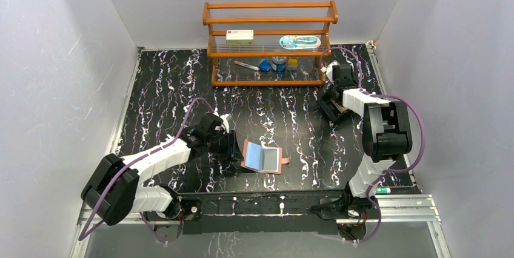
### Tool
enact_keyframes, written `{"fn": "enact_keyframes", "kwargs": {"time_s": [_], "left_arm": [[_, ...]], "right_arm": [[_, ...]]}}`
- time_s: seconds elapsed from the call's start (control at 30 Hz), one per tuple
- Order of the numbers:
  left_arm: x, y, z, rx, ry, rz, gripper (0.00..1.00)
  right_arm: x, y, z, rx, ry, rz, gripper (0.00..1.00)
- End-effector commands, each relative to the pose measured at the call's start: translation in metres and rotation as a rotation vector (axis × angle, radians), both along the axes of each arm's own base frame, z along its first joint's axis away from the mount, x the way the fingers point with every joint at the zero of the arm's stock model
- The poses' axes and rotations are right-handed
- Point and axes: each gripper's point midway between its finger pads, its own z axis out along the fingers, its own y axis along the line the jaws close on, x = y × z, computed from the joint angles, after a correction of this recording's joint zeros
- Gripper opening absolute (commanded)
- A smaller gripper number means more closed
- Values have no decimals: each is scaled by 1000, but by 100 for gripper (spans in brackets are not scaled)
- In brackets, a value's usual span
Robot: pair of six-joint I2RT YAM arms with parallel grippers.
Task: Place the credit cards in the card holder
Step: Pick up the credit card from the storage box.
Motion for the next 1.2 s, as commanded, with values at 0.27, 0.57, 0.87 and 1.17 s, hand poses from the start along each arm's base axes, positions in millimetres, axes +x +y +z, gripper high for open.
{"fn": "enact_keyframes", "kwargs": {"time_s": [0.27, 0.57, 0.87, 1.17], "left_arm": [[4, 2, 12, 7, -27, 12, 39], [18, 13, 43, 45, -104, 100, 59], [31, 5, 99, -37, -212, 114, 73], [34, -17, 147, -200, -258, 82, 74]], "right_arm": [[-3, 16, 52, 182, -62, -37, 9], [-25, 51, 94, 404, -94, -35, 0], [-61, 127, 159, 885, -212, 20, 0], [-114, 211, 188, 1365, -139, 116, 0]]}}
